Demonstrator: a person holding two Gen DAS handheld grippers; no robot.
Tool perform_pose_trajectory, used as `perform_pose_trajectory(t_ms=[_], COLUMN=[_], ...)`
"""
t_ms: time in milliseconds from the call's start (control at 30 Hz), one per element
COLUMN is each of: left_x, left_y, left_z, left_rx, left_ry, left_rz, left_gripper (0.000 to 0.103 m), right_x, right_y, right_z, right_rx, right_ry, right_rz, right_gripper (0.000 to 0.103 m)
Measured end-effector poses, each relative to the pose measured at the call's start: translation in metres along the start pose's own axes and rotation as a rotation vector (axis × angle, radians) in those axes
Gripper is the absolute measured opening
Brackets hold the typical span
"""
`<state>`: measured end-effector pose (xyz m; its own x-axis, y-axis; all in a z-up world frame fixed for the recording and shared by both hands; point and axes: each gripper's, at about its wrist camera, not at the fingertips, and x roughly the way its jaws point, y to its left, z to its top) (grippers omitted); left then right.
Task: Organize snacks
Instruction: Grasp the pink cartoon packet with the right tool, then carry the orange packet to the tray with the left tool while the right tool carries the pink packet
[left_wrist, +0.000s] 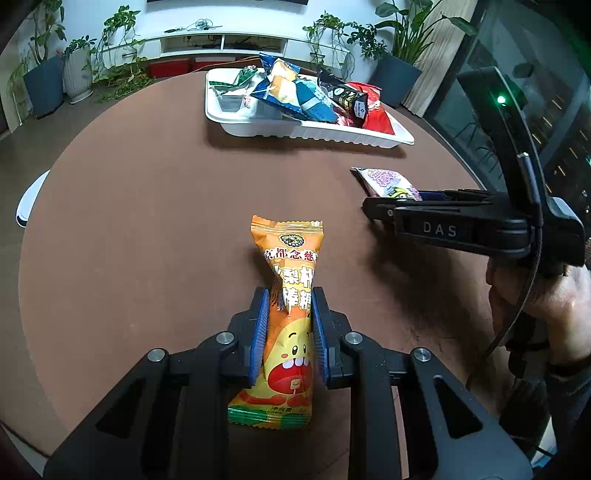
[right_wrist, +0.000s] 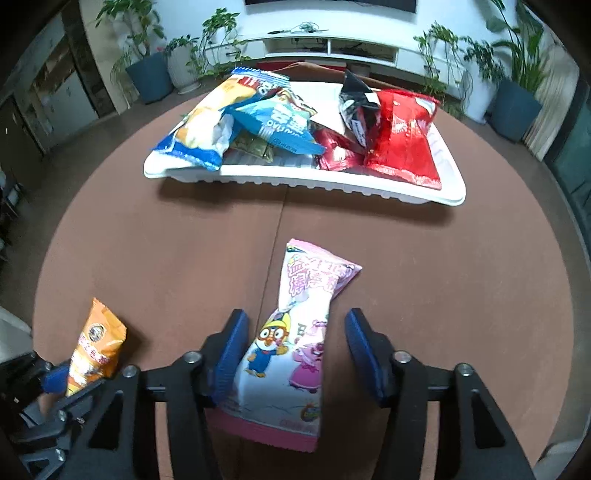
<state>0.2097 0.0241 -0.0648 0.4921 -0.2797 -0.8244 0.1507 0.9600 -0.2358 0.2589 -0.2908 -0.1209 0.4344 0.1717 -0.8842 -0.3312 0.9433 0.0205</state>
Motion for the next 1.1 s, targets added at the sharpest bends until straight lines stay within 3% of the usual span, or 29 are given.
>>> perform_pose_trajectory(t_ms=[133,300,567,733,900,1100], left_x=[0.0,0.0,-0.004,-0.014,-0.028,-0.056], left_y=[0.002,0.006,0.004,0.004,0.011,0.024], left_z=[-0.001,-0.003,0.0,0.011,0.036,0.095], left_rx=[-0.005,-0.025,-0.045,-0.056,-0.064,-0.04], left_ry=[-0.004,-0.005,-0.017,-0.04,-0.081,-0.165], left_rz=[0.006,-0.008,-0.045,-0.075,-0.077,-0.04], left_gripper=[0.021,0.021,0.021,0.021,0.021,0.021], right_x=[-0.003,-0.009,-0.039,-0.056,-0.073,-0.105], right_y=[0.006,0.004,-0.029,-0.069,-0.116,-0.165], right_z=[-0.004,-0.014,-0.03,-0.034,-0.031,-0.004], right_rx=[-0.04,-0.037,0.086,0.197,0.305,0.37], right_ry=[0.001,-0.002,-0.062,-0.097,-0.146,-0.24], right_rz=[-0.007,0.028,0.151,0.21,0.199,0.149], right_gripper=[0.026,0.018,0.017,0.017,0.017,0.017])
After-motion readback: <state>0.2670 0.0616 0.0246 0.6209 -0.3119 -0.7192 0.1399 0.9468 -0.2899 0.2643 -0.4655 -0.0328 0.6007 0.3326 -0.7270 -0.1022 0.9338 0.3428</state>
